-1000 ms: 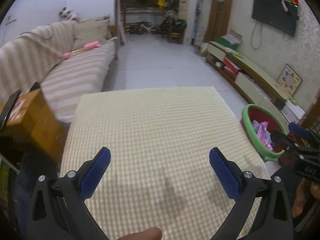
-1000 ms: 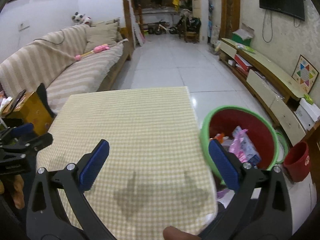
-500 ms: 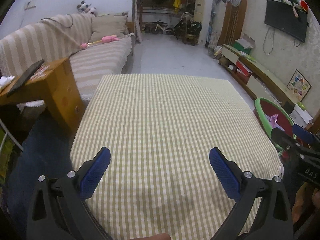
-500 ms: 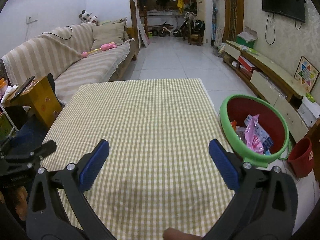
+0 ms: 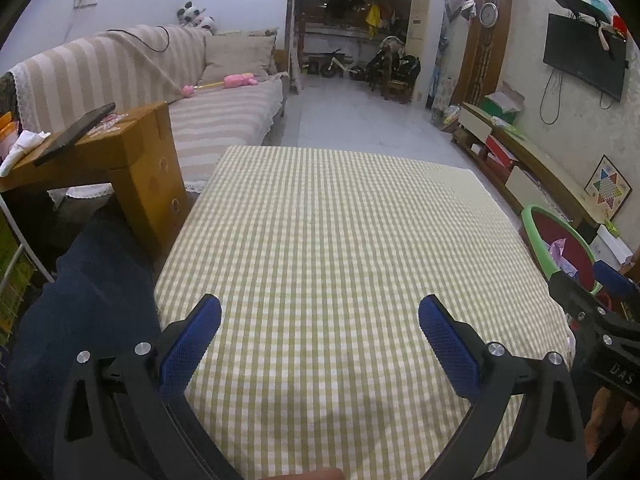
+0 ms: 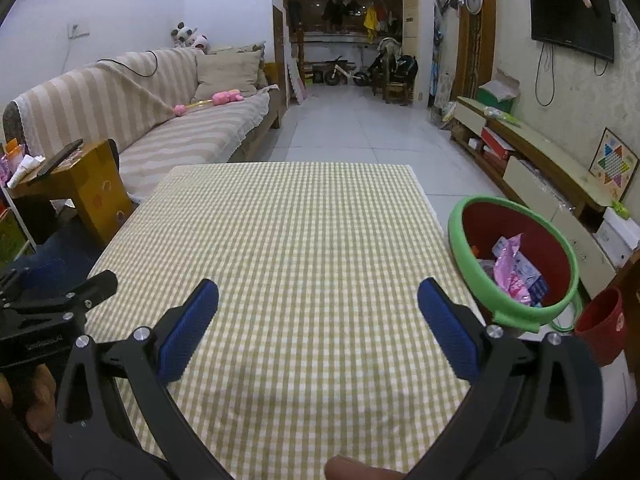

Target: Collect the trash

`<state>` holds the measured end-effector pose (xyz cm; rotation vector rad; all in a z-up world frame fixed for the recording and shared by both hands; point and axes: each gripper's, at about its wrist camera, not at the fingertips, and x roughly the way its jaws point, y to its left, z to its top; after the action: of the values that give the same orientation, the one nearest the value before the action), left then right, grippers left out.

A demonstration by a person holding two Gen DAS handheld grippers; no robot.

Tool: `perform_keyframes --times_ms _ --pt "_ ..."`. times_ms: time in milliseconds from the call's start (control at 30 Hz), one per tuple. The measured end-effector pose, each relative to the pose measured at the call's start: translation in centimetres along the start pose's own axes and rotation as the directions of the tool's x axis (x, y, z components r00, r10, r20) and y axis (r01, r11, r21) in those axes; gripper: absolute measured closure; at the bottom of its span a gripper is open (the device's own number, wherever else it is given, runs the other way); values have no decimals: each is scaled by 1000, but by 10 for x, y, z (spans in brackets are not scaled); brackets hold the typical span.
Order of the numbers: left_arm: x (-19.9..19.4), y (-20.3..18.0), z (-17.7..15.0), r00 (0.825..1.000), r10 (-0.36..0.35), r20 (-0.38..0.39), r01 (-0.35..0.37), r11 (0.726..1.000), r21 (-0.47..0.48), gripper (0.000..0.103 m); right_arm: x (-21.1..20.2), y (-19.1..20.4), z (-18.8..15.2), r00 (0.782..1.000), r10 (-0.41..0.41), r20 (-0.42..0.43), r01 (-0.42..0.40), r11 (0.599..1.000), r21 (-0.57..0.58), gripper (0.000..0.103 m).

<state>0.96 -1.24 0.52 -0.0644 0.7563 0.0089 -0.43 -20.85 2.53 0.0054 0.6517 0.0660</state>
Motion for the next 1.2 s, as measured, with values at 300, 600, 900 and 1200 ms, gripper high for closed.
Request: perform_keyframes --times_ms 300,600,900,1200 --pt "1 -1 1 1000 -8 6 7 1000 22 8 5 3 -2 1000 -6 -14 6 1000 -11 5" --pt "3 -7 0 1000 3 -3 -3 999 38 8 7 6 -2 1000 -8 -18 8 1000 -11 5" --pt "6 -1 0 1000 5 -7 -5 1000 25 8 8 6 -3 1000 -4 -17 3 1000 -12 5" --pt "7 -1 -1 1000 20 -9 -19 999 32 8 8 7 -3 1000 -6 -19 6 1000 -12 5"
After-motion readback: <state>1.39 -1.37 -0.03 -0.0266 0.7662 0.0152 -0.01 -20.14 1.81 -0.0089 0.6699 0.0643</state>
